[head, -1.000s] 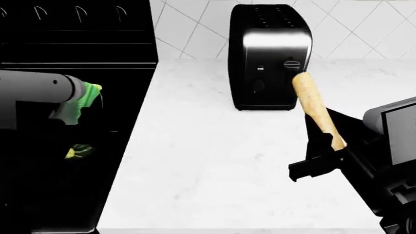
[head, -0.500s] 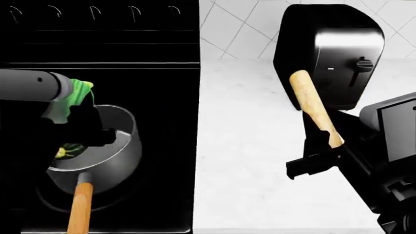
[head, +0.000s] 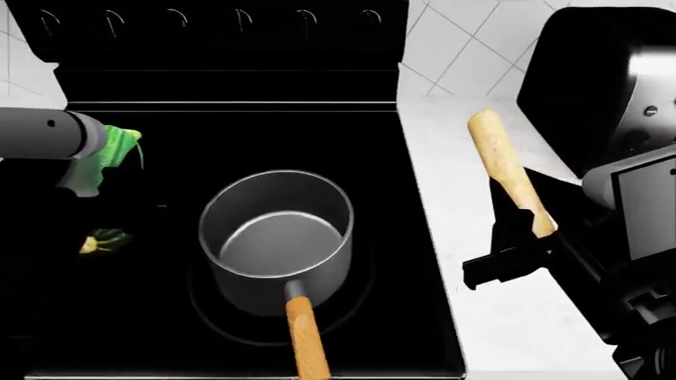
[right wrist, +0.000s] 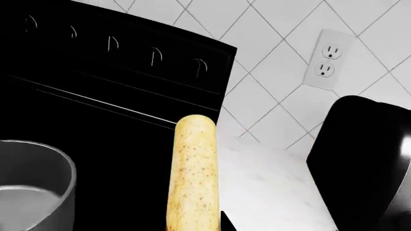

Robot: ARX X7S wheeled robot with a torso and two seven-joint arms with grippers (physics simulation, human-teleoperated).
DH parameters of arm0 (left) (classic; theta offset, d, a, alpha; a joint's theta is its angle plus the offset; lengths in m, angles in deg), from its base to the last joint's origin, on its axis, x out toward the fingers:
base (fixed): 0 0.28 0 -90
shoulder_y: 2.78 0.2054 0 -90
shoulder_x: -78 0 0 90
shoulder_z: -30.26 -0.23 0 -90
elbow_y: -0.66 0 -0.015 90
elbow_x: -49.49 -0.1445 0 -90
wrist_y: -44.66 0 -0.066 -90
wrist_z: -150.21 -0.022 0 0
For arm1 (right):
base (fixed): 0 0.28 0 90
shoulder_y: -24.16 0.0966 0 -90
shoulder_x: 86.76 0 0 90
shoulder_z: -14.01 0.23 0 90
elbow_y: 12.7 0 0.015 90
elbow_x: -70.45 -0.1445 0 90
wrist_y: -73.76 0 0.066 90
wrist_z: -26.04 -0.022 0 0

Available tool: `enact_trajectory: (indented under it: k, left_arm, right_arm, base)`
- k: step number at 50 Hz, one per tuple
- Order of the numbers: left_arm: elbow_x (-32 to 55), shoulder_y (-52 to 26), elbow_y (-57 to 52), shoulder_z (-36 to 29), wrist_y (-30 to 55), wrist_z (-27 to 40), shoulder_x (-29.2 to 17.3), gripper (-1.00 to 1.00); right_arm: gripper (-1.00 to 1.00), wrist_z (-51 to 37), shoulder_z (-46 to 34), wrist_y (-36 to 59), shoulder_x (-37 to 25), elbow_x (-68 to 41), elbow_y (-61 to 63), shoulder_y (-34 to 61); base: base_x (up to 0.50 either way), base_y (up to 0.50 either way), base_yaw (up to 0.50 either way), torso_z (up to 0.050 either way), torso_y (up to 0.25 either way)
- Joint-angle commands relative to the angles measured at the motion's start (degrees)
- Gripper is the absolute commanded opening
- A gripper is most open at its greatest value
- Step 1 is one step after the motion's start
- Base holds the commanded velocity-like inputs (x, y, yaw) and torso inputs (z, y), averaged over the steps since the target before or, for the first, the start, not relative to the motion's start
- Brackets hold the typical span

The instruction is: Place both pans onto different burners. Then place the zucchini and the sausage on different pans.

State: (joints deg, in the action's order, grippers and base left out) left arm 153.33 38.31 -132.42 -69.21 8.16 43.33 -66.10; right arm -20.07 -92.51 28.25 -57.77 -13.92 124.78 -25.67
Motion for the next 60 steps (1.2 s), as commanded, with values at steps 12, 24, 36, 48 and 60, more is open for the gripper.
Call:
enact_trajectory:
  k: [12,24,36,48,60]
  left_arm:
    - [-0.6,0.7,-0.1,1.6,-0.7,-6.7,-1.0,-1.0]
    - [0.0,-0.2,0.1,1.3,-0.7,-6.4,-1.3,-1.0]
    - [-0.5,-0.7,0.8,1.2,-0.7,-7.1,-1.4,-1.0]
    - [-0.2,-1.1,0.8,1.0,-0.8,-6.6,-1.6,-1.0]
    - [-0.1,-1.0,0.8,1.1,-1.0,-6.8,-2.0,-1.0]
  right_arm:
    - [-1.0,0.3,-0.1,0.2,0.4,0.7,0.0,0.3]
    - [-1.0,0.3,-0.1,0.2,0.3,0.6,-0.1,0.4]
    - [-1.0,-1.1,-0.1,0.8,0.5,-0.8,-1.0,2.0]
    - [-1.0,-1.0,-0.5,1.6,0.9,-2.4,-2.2,4.1]
    - [-1.0,-1.7,-8.8,13.2,6.1,-6.7,-11.3,17.0]
  base:
    - [0.0,0.5,0.0,0.001,0.001]
    - [0.0,0.5,0.0,0.0,0.001]
    - [0.0,0.25,0.0,0.0,0.001]
    - [0.13,0.0,0.0,0.001,0.001]
    - [0.0,0.0,0.0,0.0,0.0]
